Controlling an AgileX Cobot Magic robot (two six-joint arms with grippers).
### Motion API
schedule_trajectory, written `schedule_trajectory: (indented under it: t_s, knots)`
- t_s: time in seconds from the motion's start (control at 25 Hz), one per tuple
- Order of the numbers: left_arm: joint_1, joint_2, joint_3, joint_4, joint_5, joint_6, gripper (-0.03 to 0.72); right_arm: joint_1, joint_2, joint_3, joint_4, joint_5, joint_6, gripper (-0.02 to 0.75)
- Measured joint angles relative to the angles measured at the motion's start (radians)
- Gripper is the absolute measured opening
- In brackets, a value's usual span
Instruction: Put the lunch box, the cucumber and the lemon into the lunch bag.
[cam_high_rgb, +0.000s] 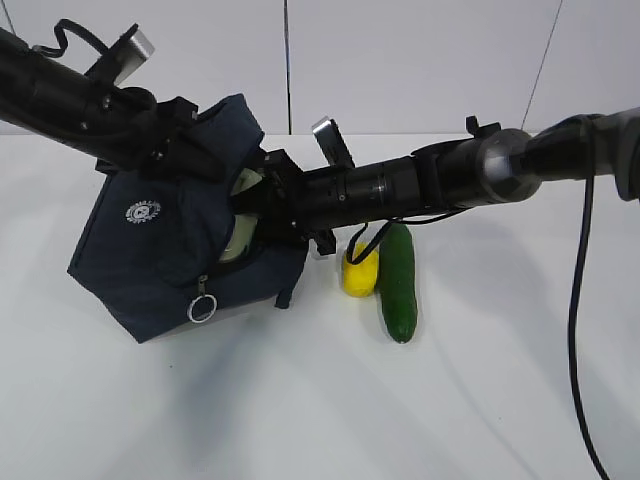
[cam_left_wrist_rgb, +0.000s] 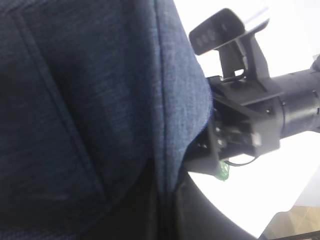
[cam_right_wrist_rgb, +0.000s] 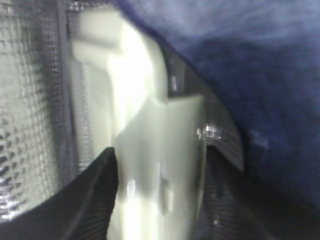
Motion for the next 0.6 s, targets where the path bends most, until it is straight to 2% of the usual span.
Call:
schedule_trajectory:
  t_s: [0.28,0.6]
  knots:
    - [0.000,0.000,0.000,0.002,0.000,0.000,0.001,0.000,0.001,0.000,-0.058,-0.013,0.049,0.414]
    - [0.000,0.000,0.000,0.004,0.005,0.000,0.001,0.000,0.001,-0.008,-0.051,0.049,0.056,0.452]
